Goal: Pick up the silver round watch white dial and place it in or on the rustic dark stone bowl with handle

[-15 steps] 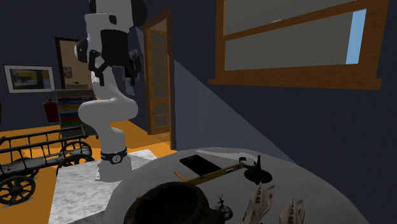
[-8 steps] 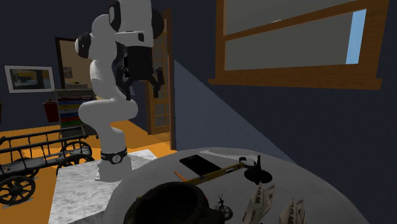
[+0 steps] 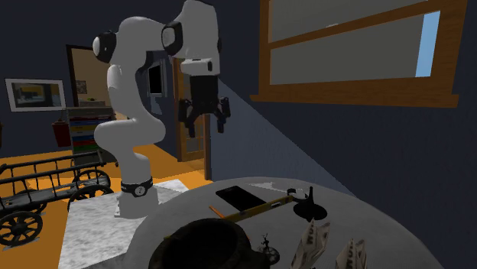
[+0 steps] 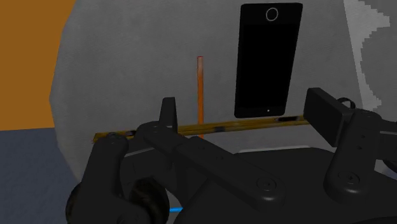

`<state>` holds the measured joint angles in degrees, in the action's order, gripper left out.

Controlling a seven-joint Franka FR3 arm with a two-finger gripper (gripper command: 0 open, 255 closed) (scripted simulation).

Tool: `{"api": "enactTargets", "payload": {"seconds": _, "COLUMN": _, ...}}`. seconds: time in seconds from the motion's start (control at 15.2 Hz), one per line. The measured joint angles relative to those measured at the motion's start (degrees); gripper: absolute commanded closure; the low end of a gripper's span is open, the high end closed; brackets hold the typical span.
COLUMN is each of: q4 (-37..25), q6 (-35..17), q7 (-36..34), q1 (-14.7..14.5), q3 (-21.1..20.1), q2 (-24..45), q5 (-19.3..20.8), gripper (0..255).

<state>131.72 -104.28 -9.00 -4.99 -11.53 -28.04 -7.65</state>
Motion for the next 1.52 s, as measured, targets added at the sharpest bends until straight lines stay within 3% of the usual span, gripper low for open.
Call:
{"api": "enactTargets", "payload": {"seconds": 0.79, "q4": -9.7, "q6": -12.4, "q7": -12.7, "q1": -2.7, "q3": -9.3, "q2": 21.2, "q5": 0.7, "gripper": 0}}
{"api": "enactTargets", "payload": {"seconds": 1.12, "q4": -16.1, "q6": -15.9, "q7": -18.1, "q1": -4.4, "q3": -11.6, "q2": 31.1, "q5": 3.9, "gripper": 0}}
{"api": "enactTargets", "payload": {"seconds": 1.52, "q4": -28.3, "q6": -16.8, "q7": -25.2, "q1": -8.4, "q3": -12.6, "q2": 44.6, "q5": 9.3, "gripper": 0}}
